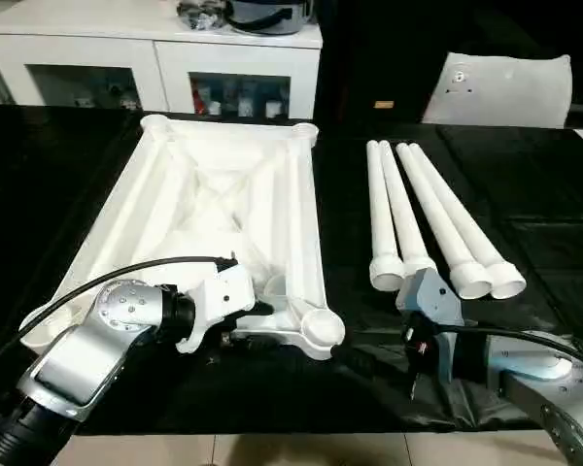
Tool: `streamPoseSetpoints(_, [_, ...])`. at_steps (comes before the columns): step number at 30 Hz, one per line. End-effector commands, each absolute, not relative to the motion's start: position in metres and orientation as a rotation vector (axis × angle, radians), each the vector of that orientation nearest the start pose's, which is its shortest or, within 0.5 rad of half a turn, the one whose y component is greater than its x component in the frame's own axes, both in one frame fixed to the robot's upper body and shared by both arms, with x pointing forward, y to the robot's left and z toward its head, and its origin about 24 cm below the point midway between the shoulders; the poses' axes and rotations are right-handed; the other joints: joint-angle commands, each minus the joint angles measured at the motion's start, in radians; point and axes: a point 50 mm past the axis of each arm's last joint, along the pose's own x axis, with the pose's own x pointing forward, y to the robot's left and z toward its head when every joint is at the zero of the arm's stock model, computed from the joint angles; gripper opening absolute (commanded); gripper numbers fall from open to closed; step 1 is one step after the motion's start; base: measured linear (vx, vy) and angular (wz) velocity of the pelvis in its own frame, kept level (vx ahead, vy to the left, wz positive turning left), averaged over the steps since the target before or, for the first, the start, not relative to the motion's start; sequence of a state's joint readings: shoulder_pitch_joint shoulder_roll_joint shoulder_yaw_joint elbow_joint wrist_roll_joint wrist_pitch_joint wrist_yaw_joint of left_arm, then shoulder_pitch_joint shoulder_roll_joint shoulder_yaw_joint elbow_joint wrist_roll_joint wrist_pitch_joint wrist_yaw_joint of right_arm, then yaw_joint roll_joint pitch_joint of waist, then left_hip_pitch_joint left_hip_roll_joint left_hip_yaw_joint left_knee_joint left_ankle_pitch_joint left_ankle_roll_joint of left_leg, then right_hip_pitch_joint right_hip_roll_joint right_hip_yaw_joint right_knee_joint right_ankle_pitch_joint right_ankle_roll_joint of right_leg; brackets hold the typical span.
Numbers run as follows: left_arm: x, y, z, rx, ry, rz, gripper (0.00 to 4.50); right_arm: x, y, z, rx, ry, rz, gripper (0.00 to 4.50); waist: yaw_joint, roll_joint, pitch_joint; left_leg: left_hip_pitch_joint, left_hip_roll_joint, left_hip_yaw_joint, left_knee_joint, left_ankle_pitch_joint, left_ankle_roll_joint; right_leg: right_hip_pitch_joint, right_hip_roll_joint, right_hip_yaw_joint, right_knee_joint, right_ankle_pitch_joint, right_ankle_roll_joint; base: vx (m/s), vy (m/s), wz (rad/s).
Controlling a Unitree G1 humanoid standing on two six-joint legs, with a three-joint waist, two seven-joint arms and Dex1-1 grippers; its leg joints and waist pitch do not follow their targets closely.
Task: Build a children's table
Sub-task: Move table base
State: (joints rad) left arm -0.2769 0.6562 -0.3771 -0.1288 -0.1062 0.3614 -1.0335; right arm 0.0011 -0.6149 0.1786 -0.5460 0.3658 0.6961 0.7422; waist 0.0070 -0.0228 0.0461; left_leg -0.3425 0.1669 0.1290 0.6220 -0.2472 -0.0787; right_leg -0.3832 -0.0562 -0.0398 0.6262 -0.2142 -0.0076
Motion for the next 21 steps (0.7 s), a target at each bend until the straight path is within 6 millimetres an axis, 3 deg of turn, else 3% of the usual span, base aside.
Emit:
streamPoseSetpoints(1, [0.253, 0.144, 0.072, 0.584, 0.415, -1.309, 1.97, 0.201, -0.144, 0.09, -0.229, 0.423, 1.086, 4.5, 0.004, 0.002, -0.041, -0.013, 0.05, -0.004, -0.088, -0.101, 0.028, 0.049, -0.073, 0.053, -0.078, -0.186, -0.189, 0.0, 0.0, 0.0])
streamPoseSetpoints(4, [0.252, 0.144, 0.069, 0.597, 0.434, -1.321, 1.61, 0.201, -0.145, 0.088, -0.234, 0.438, 1.089, 4.5, 0.004, 0.001, -0.042, -0.014, 0.05, -0.004, -0.086, -0.078, 0.034, 0.049, -0.074, 0.052, -0.075, -0.155, -0.195, 0.0, 0.0, 0.0])
streamPoseSetpoints(7, [0.252, 0.145, 0.068, 0.598, 0.44, -1.325, 1.53, 0.201, -0.145, 0.088, -0.24, 0.439, 1.091, 4.5, 0.004, 0.001, -0.042, -0.013, 0.051, -0.003, -0.086, -0.079, 0.034, 0.048, -0.074, 0.052, -0.074, -0.145, -0.207, 0.0, 0.0, 0.0])
streamPoseSetpoints(9, [0.252, 0.146, 0.066, 0.614, 0.449, -1.329, 1.19, 0.2, -0.144, 0.087, -0.256, 0.432, 1.101, 4.5, 0.004, -0.001, -0.04, -0.014, 0.051, -0.002, -0.087, -0.095, 0.034, 0.048, -0.075, 0.052, -0.077, -0.174, -0.203, 0.0, 0.0, 0.0])
streamPoseSetpoints(12, [0.252, 0.148, 0.065, 0.639, 0.456, -1.328, 1.16, 0.201, -0.143, 0.087, -0.262, 0.43, 1.104, 4.5, 0.004, 0.001, -0.04, -0.012, 0.051, -0.003, -0.088, -0.105, 0.03, 0.046, -0.074, 0.052, -0.079, -0.199, -0.195, 0.0, 0.0, 0.0])
streamPoseSetpoints(14, [0.254, 0.149, 0.065, 0.654, 0.459, -1.32, 0.78, 0.202, -0.143, 0.087, -0.263, 0.428, 1.104, 4.5, 0.004, 0.001, -0.04, -0.012, 0.051, -0.004, -0.088, -0.103, 0.029, 0.046, -0.075, 0.053, -0.079, -0.192, -0.195, 0.0, 0.0, 0.0])
streamPoseSetpoints(17, [0.255, 0.15, 0.062, 0.664, 0.459, -1.312, 0.78, 0.202, -0.142, 0.087, -0.268, 0.43, 1.109, 4.5, 0.004, 0.002, -0.041, -0.012, 0.053, -0.004, -0.088, -0.1, 0.028, 0.047, -0.075, 0.052, -0.076, -0.174, -0.202, 0.0, 0.0, 0.0])
streamPoseSetpoints(19, [0.255, 0.152, 0.059, 0.684, 0.474, -1.307, 0.38, 0.202, -0.141, 0.086, -0.268, 0.431, 1.112, 4.5, 0.005, 0.003, -0.041, -0.012, 0.052, -0.004, -0.088, -0.093, 0.031, 0.047, -0.075, 0.053, -0.076, -0.157, -0.205, 0.0, 0.0, 0.0])
streamPoseSetpoints(21, [0.255, 0.153, 0.057, 0.698, 0.48, -1.296, 0.32, 0.202, -0.141, 0.086, -0.262, 0.43, 1.11, 4.5, 0.005, 0.001, -0.041, -0.013, 0.052, -0.004, -0.089, -0.096, 0.031, 0.048, -0.076, 0.052, -0.076, -0.161, -0.205, 0.0, 0.0, 0.0])
